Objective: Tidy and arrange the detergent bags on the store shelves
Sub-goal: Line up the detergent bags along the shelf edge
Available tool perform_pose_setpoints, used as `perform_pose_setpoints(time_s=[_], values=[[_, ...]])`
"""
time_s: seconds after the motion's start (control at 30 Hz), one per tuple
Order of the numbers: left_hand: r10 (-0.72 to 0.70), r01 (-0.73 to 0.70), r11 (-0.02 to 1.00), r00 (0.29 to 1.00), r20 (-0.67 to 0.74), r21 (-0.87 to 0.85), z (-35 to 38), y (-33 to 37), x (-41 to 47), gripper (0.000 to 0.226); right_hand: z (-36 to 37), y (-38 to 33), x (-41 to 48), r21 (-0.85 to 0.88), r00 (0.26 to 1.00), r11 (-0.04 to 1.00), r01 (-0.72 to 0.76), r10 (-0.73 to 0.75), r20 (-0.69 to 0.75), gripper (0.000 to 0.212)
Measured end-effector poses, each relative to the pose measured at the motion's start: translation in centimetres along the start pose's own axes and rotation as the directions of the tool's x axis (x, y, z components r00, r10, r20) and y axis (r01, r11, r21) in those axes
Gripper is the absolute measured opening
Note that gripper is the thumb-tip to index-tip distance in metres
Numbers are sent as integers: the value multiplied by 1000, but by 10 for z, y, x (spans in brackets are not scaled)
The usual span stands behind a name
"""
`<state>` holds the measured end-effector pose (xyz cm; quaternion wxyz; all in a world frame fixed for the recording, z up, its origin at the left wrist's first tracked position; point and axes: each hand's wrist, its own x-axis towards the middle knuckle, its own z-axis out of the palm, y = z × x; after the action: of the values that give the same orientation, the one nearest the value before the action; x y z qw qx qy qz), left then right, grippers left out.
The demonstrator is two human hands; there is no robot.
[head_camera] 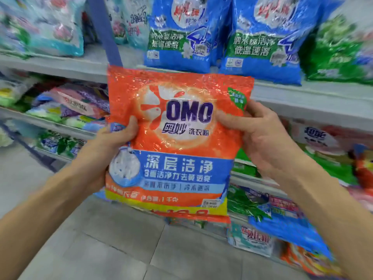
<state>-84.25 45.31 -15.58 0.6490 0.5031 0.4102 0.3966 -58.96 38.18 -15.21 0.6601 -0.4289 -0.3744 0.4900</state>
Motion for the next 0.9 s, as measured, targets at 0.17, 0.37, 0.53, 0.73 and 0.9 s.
perform_pose_setpoints(time_s=[0.17, 0.37, 0.53, 0.73, 0.9], values=[[206, -213, 974, 975, -84, -78, -11, 92, -49, 28, 56, -63, -20, -47, 965, 989, -140, 147, 219, 49], [222, -246, 961, 959, -177, -128, -26, 179, -101, 34, 146, -107, -28, 10, 977, 999, -37, 34, 209, 56], [170, -212, 965, 953, -250, -153, -63, 206, -127, 37, 198, -108, -18, -7, 985, 1000, 19, -18, 170, 35], [233, -306, 932, 917, -324, -195, -136, 218, -126, 47, 271, -96, 6, -102, 961, 993, 56, -26, 274, 27], [245, -341, 915, 894, -374, -216, -216, 233, -102, 46, 345, -76, 49, -21, 935, 996, -83, 86, 345, 46]])
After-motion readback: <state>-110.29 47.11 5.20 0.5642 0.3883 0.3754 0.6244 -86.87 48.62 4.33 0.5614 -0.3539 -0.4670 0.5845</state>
